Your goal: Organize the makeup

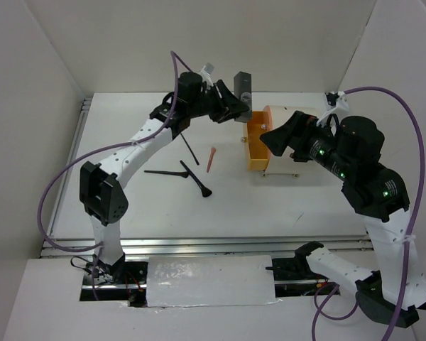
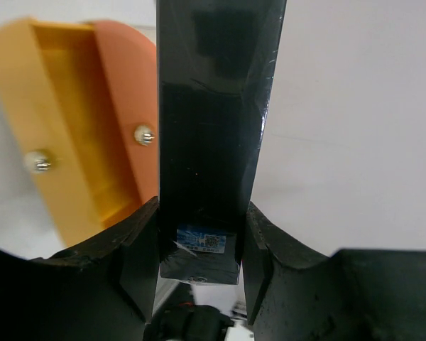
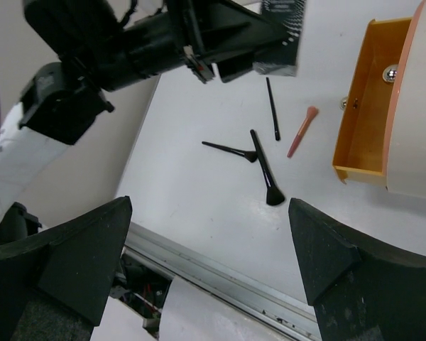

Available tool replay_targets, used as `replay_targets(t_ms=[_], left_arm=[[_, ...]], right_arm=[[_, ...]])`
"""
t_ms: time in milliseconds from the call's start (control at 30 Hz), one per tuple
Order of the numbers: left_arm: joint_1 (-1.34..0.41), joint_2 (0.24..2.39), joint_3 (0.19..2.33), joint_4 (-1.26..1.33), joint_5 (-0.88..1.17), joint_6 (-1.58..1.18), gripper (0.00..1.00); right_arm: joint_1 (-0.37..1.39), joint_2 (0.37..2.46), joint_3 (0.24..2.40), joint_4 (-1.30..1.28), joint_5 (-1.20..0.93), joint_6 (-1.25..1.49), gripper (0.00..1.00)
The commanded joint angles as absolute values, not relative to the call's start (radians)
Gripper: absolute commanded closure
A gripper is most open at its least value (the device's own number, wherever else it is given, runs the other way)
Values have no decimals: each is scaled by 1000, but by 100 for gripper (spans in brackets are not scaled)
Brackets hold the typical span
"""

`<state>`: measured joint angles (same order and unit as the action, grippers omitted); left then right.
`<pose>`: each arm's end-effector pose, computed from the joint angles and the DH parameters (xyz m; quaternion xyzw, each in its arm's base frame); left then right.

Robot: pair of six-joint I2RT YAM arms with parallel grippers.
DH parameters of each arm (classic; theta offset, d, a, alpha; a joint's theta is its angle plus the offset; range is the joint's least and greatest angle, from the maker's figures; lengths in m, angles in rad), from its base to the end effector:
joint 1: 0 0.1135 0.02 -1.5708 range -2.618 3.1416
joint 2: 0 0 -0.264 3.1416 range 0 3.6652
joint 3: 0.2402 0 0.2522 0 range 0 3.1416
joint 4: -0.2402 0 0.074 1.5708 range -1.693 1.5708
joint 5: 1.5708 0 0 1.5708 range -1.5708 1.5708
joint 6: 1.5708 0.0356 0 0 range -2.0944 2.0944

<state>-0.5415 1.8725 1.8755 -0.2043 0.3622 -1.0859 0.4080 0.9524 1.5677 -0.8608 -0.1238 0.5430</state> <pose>0.3777 -0.2419 0.4049 -0.0951 0.7645 -0.5480 0.3259 0.1253 0.0589 0.4924 0.0151 0.7876 0.3245 0.5236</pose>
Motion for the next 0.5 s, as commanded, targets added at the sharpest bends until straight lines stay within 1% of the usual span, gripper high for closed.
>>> replay_targets(t_ms=[0, 200, 467], left_arm=[[-567, 1911, 1885, 27, 404, -1198, 86], [-594, 1963, 1884, 43, 373, -1229, 86], [-615, 1985, 1819, 44, 327, -1239, 82]], right_arm=[[416, 933, 1618, -836, -114, 542, 0], [416, 913, 1612, -841, -101, 540, 0], [417, 905, 1595, -831, -101, 541, 0]])
